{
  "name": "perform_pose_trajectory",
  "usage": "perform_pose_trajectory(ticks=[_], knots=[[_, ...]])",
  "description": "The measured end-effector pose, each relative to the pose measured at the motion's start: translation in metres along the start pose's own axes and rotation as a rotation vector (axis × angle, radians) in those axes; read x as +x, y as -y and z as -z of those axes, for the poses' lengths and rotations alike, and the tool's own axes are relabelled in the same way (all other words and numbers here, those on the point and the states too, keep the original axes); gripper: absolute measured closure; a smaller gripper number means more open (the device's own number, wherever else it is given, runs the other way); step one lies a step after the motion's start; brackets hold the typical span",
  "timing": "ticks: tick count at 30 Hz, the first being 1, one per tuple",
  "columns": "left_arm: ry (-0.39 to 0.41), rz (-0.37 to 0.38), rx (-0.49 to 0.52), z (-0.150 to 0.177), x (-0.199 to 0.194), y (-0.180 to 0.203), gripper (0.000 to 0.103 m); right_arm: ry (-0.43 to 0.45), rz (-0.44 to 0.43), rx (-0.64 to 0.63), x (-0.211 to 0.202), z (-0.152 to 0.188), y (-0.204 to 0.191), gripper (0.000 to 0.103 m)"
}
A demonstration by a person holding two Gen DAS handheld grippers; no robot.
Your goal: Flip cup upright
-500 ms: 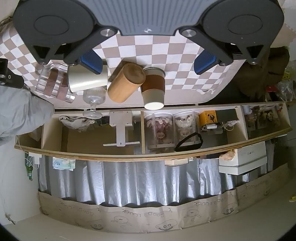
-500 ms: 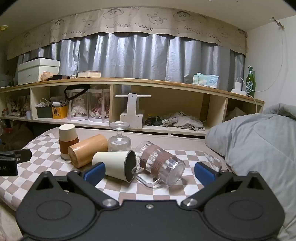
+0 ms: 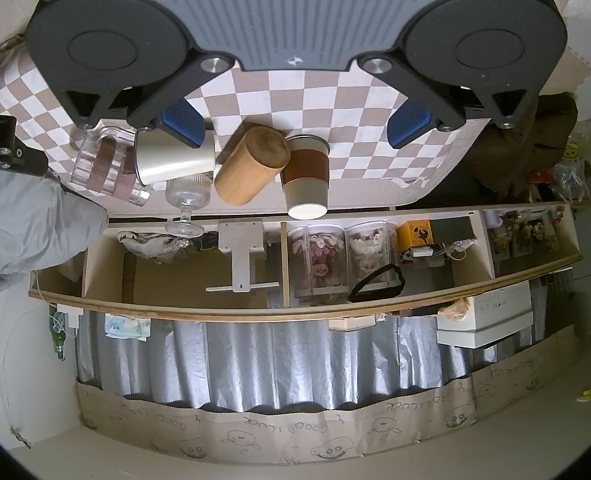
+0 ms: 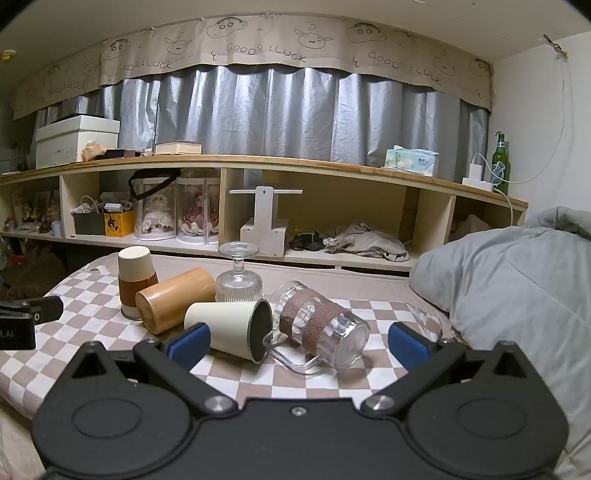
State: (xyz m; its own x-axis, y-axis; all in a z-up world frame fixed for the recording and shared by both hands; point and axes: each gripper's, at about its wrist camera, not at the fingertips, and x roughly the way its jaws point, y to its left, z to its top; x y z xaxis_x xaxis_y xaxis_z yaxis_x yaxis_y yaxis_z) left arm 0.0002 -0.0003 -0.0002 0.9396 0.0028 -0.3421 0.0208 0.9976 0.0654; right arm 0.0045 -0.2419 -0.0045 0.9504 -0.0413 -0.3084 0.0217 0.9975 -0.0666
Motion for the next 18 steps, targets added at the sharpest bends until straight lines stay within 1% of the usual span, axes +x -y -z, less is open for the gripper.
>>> perform_pose_trajectory(ticks=[18], knots=[[-0.001, -0.001, 0.001, 0.0001, 0.0001, -0.0001, 0.0, -0.003, 0.0, -0.004, 0.0005, 0.0003, -0.0006, 0.0]])
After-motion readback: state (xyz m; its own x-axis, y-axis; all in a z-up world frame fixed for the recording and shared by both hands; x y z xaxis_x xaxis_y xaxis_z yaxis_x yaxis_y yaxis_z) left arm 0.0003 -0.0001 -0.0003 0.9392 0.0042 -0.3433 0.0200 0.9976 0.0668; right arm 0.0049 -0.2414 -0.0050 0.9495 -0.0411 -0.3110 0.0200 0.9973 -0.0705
